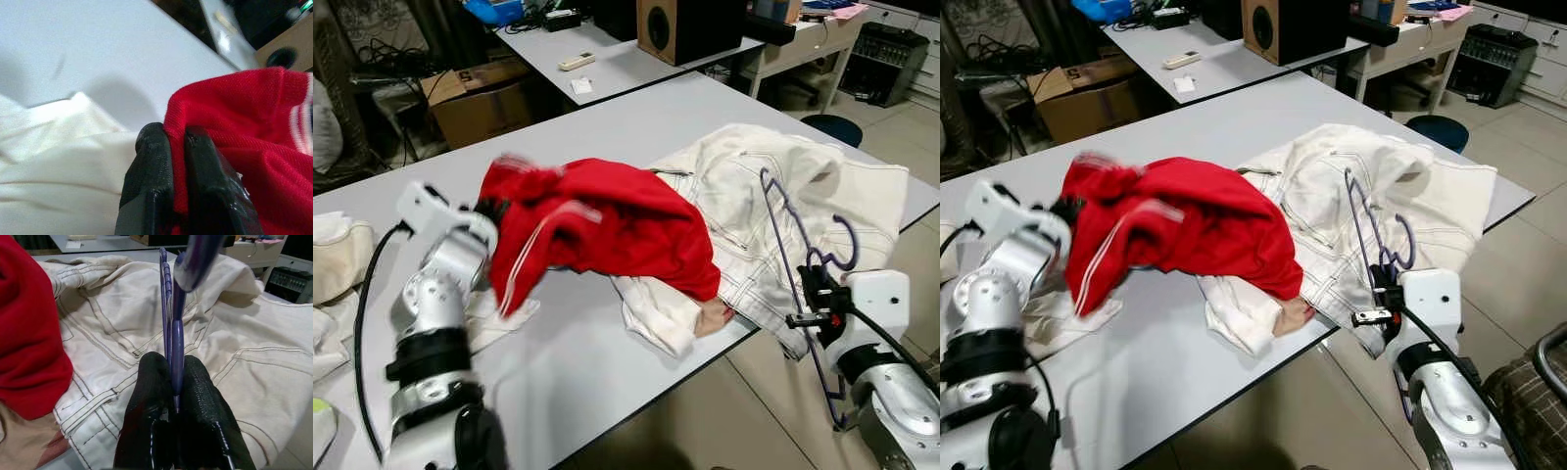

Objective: Hang hanger

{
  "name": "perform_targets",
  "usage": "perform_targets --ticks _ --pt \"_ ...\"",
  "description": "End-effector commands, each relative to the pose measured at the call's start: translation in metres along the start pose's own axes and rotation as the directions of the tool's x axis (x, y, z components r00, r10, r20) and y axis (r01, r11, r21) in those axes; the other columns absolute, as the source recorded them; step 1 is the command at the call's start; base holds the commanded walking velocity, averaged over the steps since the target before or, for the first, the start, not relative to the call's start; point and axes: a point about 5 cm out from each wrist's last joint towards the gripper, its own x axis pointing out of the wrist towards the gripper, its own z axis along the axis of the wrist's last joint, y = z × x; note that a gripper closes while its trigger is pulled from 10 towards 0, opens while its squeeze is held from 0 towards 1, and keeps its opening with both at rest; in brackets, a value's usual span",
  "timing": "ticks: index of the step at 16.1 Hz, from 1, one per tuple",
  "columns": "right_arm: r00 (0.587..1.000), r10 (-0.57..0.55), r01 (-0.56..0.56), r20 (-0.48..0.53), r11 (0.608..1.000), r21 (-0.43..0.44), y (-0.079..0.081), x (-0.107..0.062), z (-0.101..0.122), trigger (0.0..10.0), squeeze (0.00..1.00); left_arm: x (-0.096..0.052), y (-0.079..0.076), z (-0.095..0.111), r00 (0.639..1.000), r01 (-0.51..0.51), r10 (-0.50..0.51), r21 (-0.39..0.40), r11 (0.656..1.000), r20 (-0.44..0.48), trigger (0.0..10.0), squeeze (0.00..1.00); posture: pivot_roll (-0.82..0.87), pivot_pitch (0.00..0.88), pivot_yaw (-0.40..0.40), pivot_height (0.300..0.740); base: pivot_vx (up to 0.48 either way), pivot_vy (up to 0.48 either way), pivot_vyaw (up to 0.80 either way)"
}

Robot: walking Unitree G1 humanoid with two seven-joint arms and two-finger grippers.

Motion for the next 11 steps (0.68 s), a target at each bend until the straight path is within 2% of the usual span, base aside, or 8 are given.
perform_targets --ticks 1,3,4,6,7,8,9,11 --pt "1.0 0.012 -0.012 0.017 1.0 0.002 0.002 0.001 0.002 10.0 0.0 -0.004 -0.004 0.011 1.0 0.01 -0.012 0.082 0.997 0.022 10.0 1.0 -0.14 0.0 0.097 0.74 0.0 0.0 0.0" --pt "1.0 0.017 -0.017 0.018 1.0 0.005 0.005 0.002 0.001 10.0 0.0 -0.005 -0.007 0.026 0.997 0.005 -0.027 0.277 0.961 0.075 10.0 1.0 -0.14 0.0 0.095 0.74 0.0 0.0 0.0" --pt "1.0 0.018 -0.018 0.018 1.0 0.006 0.005 0.002 0.001 10.0 0.0 -0.005 -0.008 0.029 0.996 0.013 -0.039 0.295 0.955 0.082 10.0 1.0 -0.13 0.0 0.094 0.74 0.0 0.0 0.0" --pt "1.0 0.022 -0.022 0.021 1.0 0.006 0.005 0.002 0.001 10.0 0.0 -0.007 -0.016 0.045 0.982 0.099 -0.161 0.457 0.884 0.1 10.0 1.0 -0.13 0.0 0.091 0.74 0.0 0.0 0.0" --pt "1.0 0.022 -0.022 0.021 1.0 0.006 0.004 0.002 0.001 10.0 0.0 -0.01 -0.019 0.049 0.971 0.145 -0.229 0.598 0.788 0.067 10.0 1.0 -0.13 0.0 0.089 0.74 0.0 0.0 0.0" --pt "1.0 0.023 -0.023 0.021 1.0 0.005 0.004 0.002 0.001 10.0 0.0 -0.017 -0.023 0.047 0.939 0.259 -0.339 0.754 0.603 -0.052 10.0 1.0 -0.13 0.0 0.089 0.74 0.0 0.0 0.0" --pt "1.0 0.024 -0.024 0.021 1.0 0.005 0.004 0.002 0.001 10.0 0.0 -0.021 -0.025 0.044 0.918 0.323 -0.378 0.775 0.543 -0.118 10.0 1.0 -0.12 0.0 0.087 0.74 0.0 0.0 0.0" --pt "0.999 0.027 -0.027 0.021 1.0 0.004 0.004 0.002 0.001 10.0 0.0 -0.046 -0.032 0.026 0.781 0.563 -0.498 0.77 0.3 -0.377 10.0 0.98 -0.12 0.0 0.087 0.74 0.0 0.0 0.0"
